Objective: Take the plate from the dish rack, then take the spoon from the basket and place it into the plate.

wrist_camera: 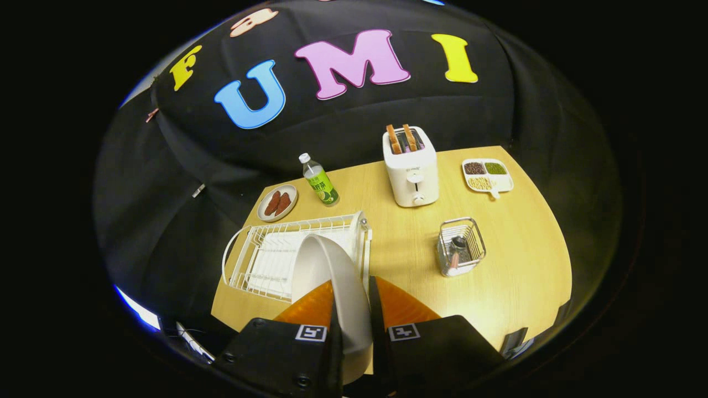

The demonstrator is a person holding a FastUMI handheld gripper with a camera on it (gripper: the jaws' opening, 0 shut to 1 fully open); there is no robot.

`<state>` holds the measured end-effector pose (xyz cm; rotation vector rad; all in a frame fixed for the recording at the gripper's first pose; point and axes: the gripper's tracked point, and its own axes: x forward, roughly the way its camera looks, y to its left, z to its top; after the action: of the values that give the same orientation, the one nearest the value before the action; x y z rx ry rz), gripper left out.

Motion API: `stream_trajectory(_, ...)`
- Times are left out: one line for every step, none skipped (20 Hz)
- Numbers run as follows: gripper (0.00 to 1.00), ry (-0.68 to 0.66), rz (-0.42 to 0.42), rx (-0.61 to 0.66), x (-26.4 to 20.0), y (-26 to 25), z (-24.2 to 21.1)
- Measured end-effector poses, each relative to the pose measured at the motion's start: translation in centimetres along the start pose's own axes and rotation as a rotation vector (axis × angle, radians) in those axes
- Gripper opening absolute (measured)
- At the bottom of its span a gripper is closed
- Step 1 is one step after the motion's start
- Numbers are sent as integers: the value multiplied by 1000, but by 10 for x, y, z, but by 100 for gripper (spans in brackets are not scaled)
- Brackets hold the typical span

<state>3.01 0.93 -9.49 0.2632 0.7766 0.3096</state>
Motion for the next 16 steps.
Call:
stream_trajectory(25,9,12,23,-9,-11,-6)
stream_trajectory(26,19,25,48,-16,-22,-15)
stream_trajectory(26,31,35,72,-21,-35,-21)
stream_trajectory(25,45,38,98,-23,-49,-28)
stream_trajectory(25,65,41,121,-25,-63,-35)
stream_trajectory(26,83,51,134,-25,-76,-42)
stream_trajectory(26,101,56,141,-23,-88,-49)
stream_trajectory(26,124,60,143,-19,-99,-57)
stream_trajectory(25,146,66,145,-10,-110,-67)
stream_trajectory(26,165,77,146,0,-117,-75)
stream_trajectory(25,190,86,147,10,-124,-83)
stream_trajectory(25,217,95,150,19,-130,-93)
stream_trajectory(26,242,105,149,29,-136,-100)
stream_trajectory(26,258,121,149,40,-140,-105)
stream_trajectory(26,266,131,143,50,-143,-107)
stream_trajectory(26,270,133,130,63,-149,-109)
